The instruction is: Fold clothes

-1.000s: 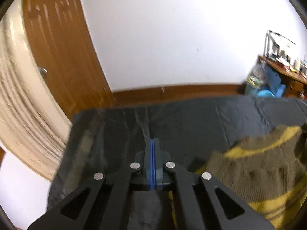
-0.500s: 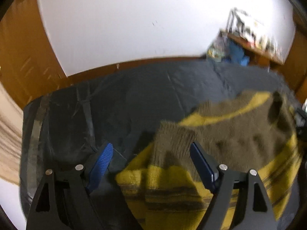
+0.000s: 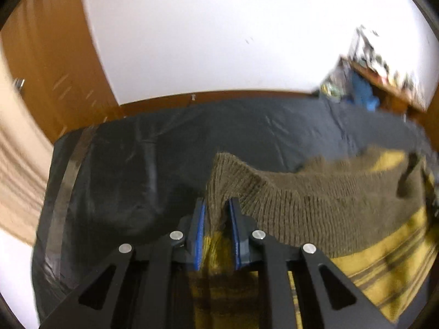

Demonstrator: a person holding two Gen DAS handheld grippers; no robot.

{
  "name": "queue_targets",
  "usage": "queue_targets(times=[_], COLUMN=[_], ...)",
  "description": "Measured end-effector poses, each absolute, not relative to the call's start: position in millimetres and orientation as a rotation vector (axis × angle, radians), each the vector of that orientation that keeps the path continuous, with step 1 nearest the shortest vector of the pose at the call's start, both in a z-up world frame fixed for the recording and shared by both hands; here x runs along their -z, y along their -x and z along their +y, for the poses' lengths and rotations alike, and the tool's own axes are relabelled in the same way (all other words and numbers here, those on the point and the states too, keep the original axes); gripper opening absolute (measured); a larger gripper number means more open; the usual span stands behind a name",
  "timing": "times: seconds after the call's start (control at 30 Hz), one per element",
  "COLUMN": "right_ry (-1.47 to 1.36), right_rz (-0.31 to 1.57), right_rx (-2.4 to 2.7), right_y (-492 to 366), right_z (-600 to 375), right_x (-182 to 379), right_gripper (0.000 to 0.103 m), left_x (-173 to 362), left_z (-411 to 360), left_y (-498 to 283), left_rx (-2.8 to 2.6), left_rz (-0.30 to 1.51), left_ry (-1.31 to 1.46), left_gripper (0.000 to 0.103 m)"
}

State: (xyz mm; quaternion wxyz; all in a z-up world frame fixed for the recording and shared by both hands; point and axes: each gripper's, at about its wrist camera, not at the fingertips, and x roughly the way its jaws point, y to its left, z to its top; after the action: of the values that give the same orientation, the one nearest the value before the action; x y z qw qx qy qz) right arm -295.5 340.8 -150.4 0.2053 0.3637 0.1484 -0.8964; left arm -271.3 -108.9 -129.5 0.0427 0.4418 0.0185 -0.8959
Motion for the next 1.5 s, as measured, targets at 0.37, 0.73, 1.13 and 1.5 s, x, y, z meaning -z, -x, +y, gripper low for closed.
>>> queue_targets(times=[0.37,0.73,1.13,1.5], right_ry=[-1.079,-0.96,-1.149,-1.151], right_rz=[0.375,0.356,0.376,0.35], right_rx=[2.489,2.494,2.421,2.421], right_y=[300.2,283.0,324.7,325.1], right_z=[346.1,321.7,307.8,316.3], right_x=[152.2,102.5,148.1,144.4], right_gripper=[0.062,0.062,0.063,0.065], left_x=[164.7,108.6,171.5,164.0], left_z=[-157.4,-79.9,-100.5,-106.9], left_y=[280.7,234.5,261.4,248.1], left_rx=[2.587,2.847,2.737,2.737], left_rz=[0.081,-0.221,-0.289,-0.233], left_ry=[-1.403,-1.257,-1.388,-1.352], left_gripper=[0.002,0.076,0.083,0.084])
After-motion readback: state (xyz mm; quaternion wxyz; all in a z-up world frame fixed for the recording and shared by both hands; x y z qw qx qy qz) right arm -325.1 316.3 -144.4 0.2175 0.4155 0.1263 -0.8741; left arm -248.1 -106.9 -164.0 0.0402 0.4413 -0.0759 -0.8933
